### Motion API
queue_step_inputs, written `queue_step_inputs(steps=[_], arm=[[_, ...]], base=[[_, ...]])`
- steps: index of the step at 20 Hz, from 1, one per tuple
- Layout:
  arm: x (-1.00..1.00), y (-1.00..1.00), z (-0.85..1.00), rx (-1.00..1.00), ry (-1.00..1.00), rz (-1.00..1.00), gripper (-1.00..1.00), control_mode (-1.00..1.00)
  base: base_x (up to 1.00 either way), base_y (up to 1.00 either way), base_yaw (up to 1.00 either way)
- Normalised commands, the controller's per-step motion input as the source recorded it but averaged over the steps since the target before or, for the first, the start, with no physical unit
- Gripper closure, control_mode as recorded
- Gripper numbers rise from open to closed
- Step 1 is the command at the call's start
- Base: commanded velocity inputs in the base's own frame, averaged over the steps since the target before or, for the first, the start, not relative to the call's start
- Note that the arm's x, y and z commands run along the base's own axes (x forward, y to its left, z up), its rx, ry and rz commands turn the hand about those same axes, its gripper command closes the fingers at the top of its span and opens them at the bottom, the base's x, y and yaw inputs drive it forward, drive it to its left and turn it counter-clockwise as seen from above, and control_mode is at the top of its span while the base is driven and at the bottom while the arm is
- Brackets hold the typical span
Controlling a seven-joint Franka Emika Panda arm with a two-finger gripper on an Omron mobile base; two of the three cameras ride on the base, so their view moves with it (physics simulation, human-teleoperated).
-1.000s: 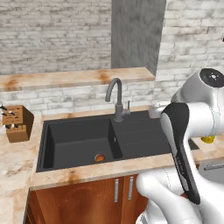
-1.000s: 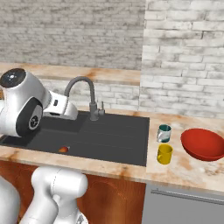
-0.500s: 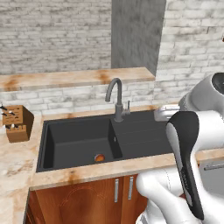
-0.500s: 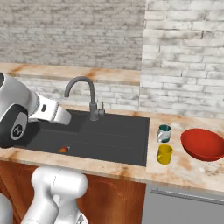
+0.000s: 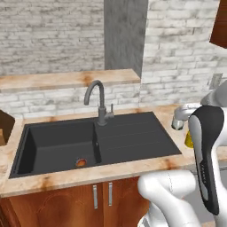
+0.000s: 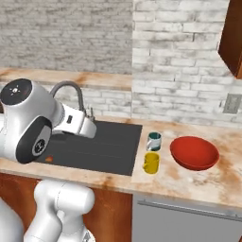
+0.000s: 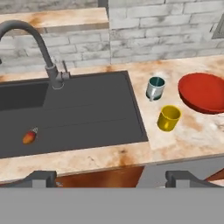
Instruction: Clear the mugs and bowl far away from the sink.
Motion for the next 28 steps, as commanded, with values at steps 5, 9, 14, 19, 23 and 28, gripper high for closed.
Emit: queue_step_inputs(steps=[5,9,14,19,23,28], arm=[[0.0,0.0,0.0,0.0,0.0,0.0,-1.0,1.0],[0.0,0.0,0.0,0.0,0.0,0.0,-1.0,1.0],[0.0,0.0,0.0,0.0,0.0,0.0,-1.0,1.0],[0.0,0.0,0.0,0.0,0.0,0.0,-1.0,1.0],[0.0,0.0,0.0,0.0,0.0,0.0,-1.0,1.0],[0.0,0.0,0.0,0.0,0.0,0.0,-1.0,1.0]], base=[[-0.02,-0.49,-0.25],[0.0,-0.04,-0.39],[0.06,0.56,-0.17],[0.01,0.32,-0.2],[0.14,-0.03,-0.21],[0.26,0.0,-0.35]])
